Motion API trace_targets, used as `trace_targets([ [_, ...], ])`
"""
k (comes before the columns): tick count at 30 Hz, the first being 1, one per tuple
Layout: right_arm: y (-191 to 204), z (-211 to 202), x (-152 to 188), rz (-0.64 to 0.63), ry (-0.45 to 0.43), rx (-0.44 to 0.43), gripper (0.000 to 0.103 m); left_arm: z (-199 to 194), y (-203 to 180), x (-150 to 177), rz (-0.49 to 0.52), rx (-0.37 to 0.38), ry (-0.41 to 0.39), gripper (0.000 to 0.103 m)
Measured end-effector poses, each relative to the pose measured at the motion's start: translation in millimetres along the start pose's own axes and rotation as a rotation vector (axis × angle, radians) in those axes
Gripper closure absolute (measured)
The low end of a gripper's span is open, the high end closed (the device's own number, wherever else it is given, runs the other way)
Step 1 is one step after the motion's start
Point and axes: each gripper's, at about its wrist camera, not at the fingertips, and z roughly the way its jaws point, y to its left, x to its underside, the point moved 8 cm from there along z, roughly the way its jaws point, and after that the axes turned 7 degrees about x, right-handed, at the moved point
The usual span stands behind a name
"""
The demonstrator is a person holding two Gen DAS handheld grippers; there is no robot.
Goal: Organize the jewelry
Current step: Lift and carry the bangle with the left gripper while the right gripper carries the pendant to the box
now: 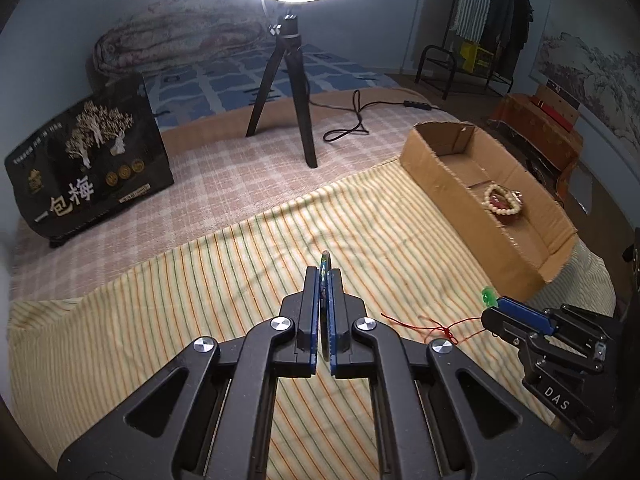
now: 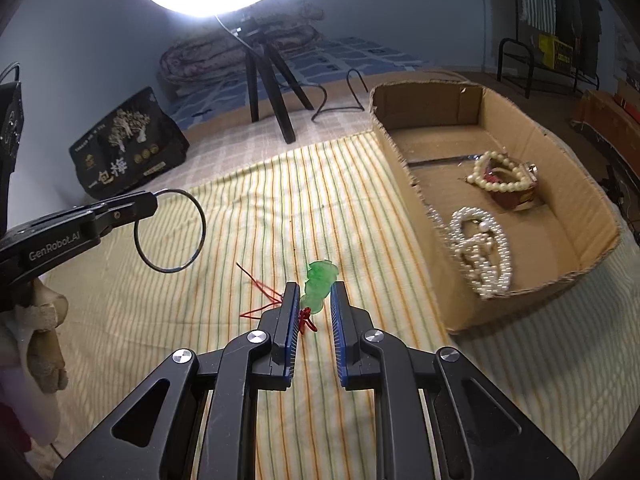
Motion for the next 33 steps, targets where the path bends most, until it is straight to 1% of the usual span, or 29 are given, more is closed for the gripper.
trace_targets([
  [8,-12.5,-31.6,-1.1,-0.015,-0.026,-0.037,0.089,-28.8,-30.5,-2.7,0.01,0.003,-0.028,0.102],
  [19,-49.2,-74.4,-0.8,-0.02,-0.059,-0.053,0.089,-60.6,-75.9,-15.1,0.006,0.028,-0.086,0.102],
  [25,-77.1,-90.5,-8.7,-0.02,-0.073,-0.043,0.089,-66.2,-105.6,-27.5,0.007,0.055,-0.116,0.102],
  [33,-110.8,-105.5,-32.9,-0.036,-0.111,-0.008,0.089,-56.9,-141.3,-49.1,0.018,0.091,-0.147,0.102],
])
